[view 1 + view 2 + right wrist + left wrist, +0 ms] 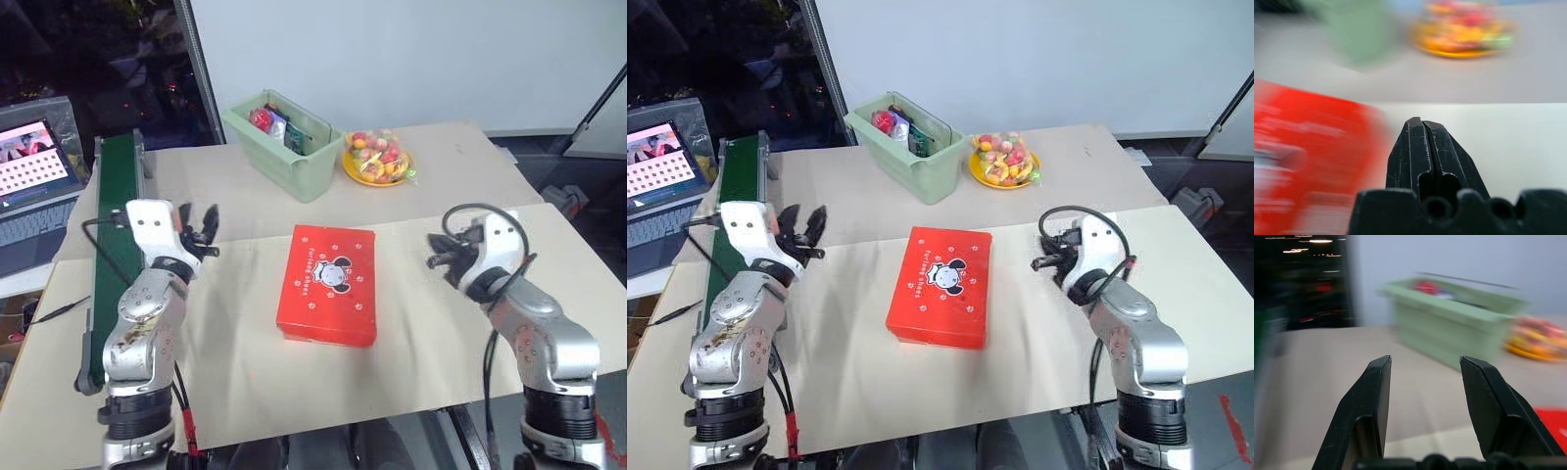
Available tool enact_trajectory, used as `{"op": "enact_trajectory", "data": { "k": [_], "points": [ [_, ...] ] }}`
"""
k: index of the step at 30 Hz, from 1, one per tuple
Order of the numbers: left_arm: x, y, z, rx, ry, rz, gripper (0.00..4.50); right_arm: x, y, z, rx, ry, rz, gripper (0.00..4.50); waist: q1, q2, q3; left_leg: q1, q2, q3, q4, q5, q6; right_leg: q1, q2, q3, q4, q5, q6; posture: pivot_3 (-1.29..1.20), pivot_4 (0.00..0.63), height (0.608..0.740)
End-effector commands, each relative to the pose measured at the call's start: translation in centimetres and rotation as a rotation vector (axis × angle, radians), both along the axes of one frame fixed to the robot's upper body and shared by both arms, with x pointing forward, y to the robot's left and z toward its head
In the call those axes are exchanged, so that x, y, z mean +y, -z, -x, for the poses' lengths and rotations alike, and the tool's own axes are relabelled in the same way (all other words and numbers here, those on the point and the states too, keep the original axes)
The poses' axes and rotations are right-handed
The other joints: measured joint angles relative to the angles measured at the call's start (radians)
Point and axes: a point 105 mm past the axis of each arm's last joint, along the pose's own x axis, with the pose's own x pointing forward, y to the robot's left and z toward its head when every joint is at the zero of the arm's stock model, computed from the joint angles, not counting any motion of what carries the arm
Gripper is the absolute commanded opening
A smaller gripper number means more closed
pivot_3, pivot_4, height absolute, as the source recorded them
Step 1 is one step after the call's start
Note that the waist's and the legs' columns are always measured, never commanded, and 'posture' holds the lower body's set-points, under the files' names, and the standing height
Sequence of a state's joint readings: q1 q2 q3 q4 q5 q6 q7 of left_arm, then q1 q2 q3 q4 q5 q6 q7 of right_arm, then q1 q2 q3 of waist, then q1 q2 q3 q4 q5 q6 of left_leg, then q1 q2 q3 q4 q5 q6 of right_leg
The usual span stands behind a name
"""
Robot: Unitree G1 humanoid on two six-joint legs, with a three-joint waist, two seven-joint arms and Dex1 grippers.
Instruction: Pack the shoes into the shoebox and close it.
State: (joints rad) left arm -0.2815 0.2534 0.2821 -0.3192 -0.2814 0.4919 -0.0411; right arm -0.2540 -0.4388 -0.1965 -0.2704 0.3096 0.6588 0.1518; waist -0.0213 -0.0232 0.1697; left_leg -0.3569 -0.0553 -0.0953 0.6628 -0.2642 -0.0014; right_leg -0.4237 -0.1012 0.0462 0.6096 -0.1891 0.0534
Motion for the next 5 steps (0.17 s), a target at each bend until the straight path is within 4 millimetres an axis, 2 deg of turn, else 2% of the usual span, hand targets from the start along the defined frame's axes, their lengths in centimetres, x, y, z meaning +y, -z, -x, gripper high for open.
{"op": "enact_trajectory", "data": {
  "k": [1, 5],
  "points": [
    [1.76, -0.65, 0.53, -0.037, -0.086, -0.002, 2.37, 0.14, -1.17, -0.65, -0.124, 0.050, 0.154, 0.04, -0.002, 0.000, 0.000, 0.000, 0.000, 0.000, 0.000, 0.000, 0.000, 0.000, 0.000, 0.000, 0.000, 0.000, 0.000, 0.00, 0.150, 0.740],
    [2.04, -0.49, 0.62, -0.032, -0.097, 0.002, 2.37, 0.16, -0.99, -0.88, -0.144, 0.058, 0.191, 0.04, 0.002, 0.000, 0.000, 0.000, 0.000, 0.000, 0.000, 0.000, 0.000, 0.000, 0.000, 0.000, 0.000, 0.000, 0.000, 0.00, 0.150, 0.740]
  ]
}}
